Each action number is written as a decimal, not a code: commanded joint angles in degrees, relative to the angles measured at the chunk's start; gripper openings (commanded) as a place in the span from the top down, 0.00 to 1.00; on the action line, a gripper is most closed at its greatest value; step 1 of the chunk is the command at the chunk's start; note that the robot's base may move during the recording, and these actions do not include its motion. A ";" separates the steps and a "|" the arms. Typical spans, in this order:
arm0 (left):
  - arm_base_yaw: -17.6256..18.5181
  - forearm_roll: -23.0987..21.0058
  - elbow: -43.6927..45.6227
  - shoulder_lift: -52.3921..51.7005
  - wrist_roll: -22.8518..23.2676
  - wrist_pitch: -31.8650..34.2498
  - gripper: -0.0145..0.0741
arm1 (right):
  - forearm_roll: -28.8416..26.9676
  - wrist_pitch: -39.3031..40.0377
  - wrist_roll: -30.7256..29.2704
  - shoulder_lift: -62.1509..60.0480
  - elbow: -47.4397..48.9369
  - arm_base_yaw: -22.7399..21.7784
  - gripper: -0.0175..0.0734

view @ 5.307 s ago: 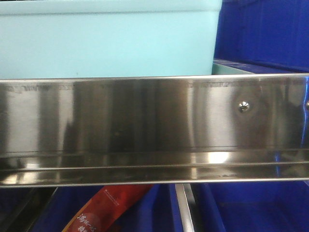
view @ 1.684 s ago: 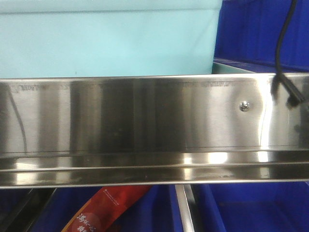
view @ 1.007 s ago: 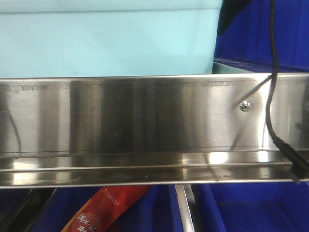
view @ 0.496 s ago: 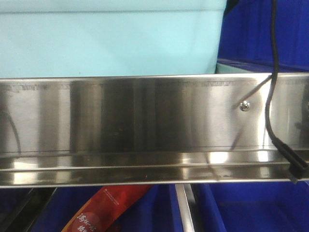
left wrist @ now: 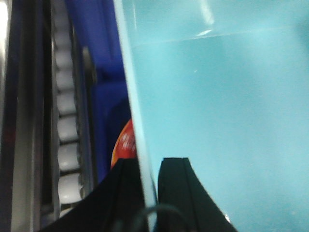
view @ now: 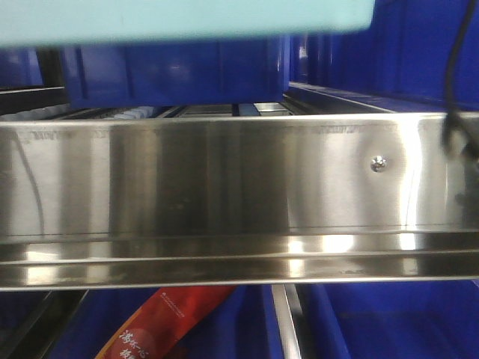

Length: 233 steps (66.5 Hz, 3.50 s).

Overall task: Fetch blue bin and place on conveyor start
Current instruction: 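Pull the held bin back off the shelf toward the robot, then hold the bin with both grippers while the base turns away from the shelf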

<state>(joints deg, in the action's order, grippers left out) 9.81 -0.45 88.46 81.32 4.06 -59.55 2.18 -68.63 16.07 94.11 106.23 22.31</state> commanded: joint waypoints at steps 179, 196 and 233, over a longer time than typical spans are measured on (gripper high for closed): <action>0.12 -0.32 0.78 -7.42 -0.51 11.93 0.96 | 1.08 3.97 -0.93 -6.08 0.46 0.01 0.97; 0.12 -0.32 0.78 -7.42 -0.51 21.30 0.96 | 1.08 8.61 -0.93 -6.08 0.46 0.01 0.97; 0.12 -0.32 0.78 -7.42 -0.51 25.98 0.96 | 1.08 14.00 -0.93 -6.08 0.46 0.01 0.97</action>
<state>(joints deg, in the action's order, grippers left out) 9.81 -0.45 88.82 74.53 4.10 -37.36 3.07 -56.67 16.62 88.96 106.23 22.40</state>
